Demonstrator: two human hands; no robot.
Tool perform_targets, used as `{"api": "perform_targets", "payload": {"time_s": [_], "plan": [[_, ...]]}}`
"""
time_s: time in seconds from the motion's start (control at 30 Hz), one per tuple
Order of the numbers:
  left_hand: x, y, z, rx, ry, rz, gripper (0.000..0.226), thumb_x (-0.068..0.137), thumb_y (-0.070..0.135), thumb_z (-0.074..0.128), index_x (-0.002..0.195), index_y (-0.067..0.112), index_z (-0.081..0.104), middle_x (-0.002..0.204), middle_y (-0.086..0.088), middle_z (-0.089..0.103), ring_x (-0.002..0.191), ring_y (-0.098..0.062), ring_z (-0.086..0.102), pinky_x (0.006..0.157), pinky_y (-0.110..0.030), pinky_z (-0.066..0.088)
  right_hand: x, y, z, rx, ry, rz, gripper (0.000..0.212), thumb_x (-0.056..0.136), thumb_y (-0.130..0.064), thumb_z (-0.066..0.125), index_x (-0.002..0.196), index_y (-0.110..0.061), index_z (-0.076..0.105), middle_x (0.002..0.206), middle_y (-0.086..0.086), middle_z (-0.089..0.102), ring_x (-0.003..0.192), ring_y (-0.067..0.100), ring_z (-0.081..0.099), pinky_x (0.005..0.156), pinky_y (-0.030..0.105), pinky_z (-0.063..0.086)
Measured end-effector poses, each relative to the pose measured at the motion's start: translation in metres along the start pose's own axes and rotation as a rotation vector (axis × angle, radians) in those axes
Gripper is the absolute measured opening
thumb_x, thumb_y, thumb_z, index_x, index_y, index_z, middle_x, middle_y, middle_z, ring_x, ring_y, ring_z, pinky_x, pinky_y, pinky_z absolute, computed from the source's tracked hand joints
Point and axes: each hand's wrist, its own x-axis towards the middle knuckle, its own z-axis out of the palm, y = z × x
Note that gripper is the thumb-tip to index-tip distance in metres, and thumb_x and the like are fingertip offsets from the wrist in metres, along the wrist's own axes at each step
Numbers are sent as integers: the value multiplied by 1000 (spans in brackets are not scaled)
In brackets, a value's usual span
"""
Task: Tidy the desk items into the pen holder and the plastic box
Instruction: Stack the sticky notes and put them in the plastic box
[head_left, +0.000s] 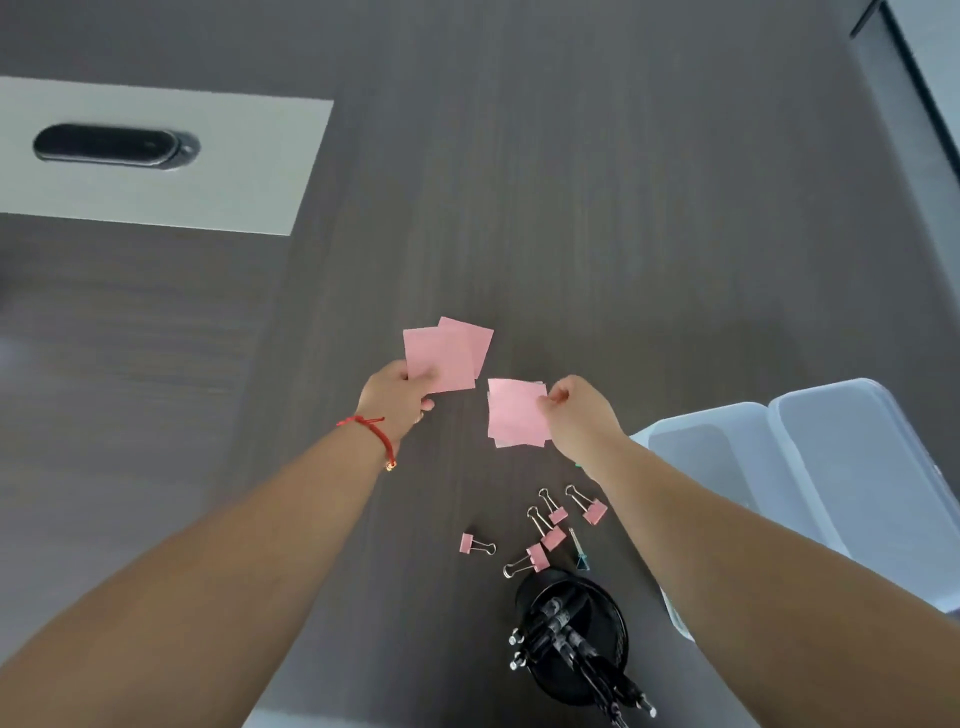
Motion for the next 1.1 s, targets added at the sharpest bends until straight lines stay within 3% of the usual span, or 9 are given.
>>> {"api": "perform_targets", "payload": {"time_s": [0.1,0.2,0.33,0.43,0.7,0.8,0.93,1.0,1.1], "plan": [[16,13,13,142,-8,56,11,87,26,58,79,18,59,81,-4,62,68,-19,60,68,-29,45,7,1,12,-73,39,84,19,91,-26,51,104,-12,52,109,11,57,95,32,58,76,37,51],[33,16,29,491,61,78,23,85,27,54,98,8,56,92,-10,63,85,-33,61,70,-31,44,5,0,23,-238,73,148,57,81,-38,68,125,-11,43,123,10,47,116,32,51,91,42,47],[41,17,46,765,274,76,41,82,31,63,113,7,54,118,-13,55,107,-34,55,82,-42,49,5,-8,40,-393,104,164,46,85,-21,64,123,-11,40,124,9,54,115,29,57,91,40,46],[49,16,52,745,314,-1,46,79,25,67,120,8,54,127,-14,48,120,-34,46,89,-43,48,8,-14,44,-315,38,216,39,85,-7,59,121,-10,43,122,7,60,114,30,59,93,40,43],[53,22,50,772,141,-81,23,79,21,52,92,8,66,94,-11,70,88,-34,67,69,-32,51,-8,-1,28,17,-41,147,20,83,-9,46,100,-13,57,93,6,61,81,30,59,61,28,43],[19,15,53,463,133,-13,5,75,15,56,77,15,51,76,-3,57,71,-27,54,64,-29,43,-23,-5,-2,210,-31,140,14,87,-20,48,93,-13,59,79,1,58,63,19,50,50,24,34],[-38,22,57,-36,-171,10,29,58,6,72,84,12,60,66,-3,58,54,-19,52,52,-22,47,-55,-16,-45,536,-210,31,8,85,-30,66,91,-24,68,81,-5,70,72,11,61,66,24,45],[-54,27,58,-216,-277,-55,50,67,-7,76,109,10,54,85,-5,66,66,-17,65,57,-20,56,-66,-22,-56,483,-264,-48,11,87,-30,65,96,-23,68,84,-3,71,76,12,62,67,24,44],[-78,44,59,-280,-336,-118,43,80,-13,63,117,7,52,94,-9,68,74,-17,71,62,-21,60,-77,-29,-67,237,-178,-76,12,87,-33,64,83,-22,60,67,-5,59,61,11,52,56,20,39]]}}
